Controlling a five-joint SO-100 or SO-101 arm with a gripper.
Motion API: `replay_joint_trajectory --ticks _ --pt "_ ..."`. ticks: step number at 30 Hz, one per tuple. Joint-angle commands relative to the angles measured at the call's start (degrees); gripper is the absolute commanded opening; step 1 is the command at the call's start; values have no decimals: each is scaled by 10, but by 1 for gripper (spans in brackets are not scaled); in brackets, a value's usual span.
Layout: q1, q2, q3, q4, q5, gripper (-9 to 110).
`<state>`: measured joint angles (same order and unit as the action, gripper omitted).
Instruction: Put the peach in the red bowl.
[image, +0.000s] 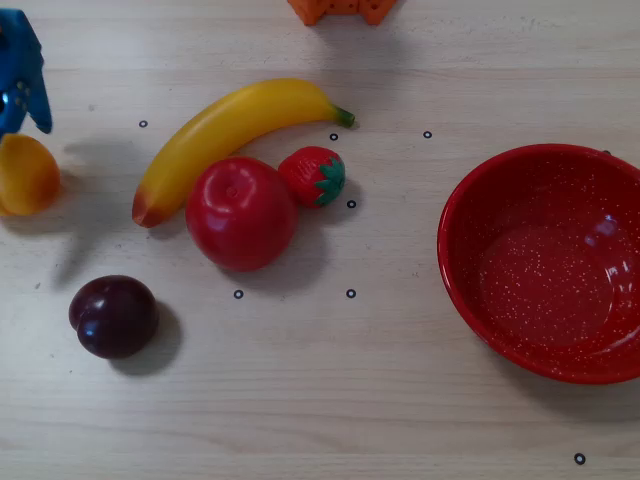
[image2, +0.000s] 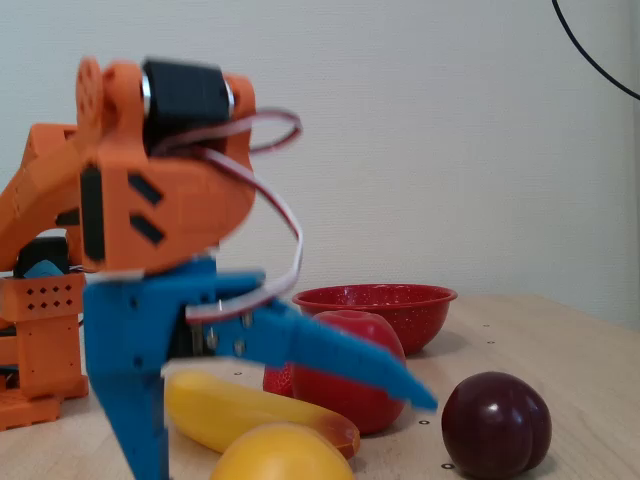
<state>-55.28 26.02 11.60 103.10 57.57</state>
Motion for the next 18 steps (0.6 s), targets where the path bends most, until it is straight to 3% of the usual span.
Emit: replay_joint_trajectory --ticks 1,18 --pt "-7 40 -50 -8 17 66" --pt "-27 33 -41 -77 28 66"
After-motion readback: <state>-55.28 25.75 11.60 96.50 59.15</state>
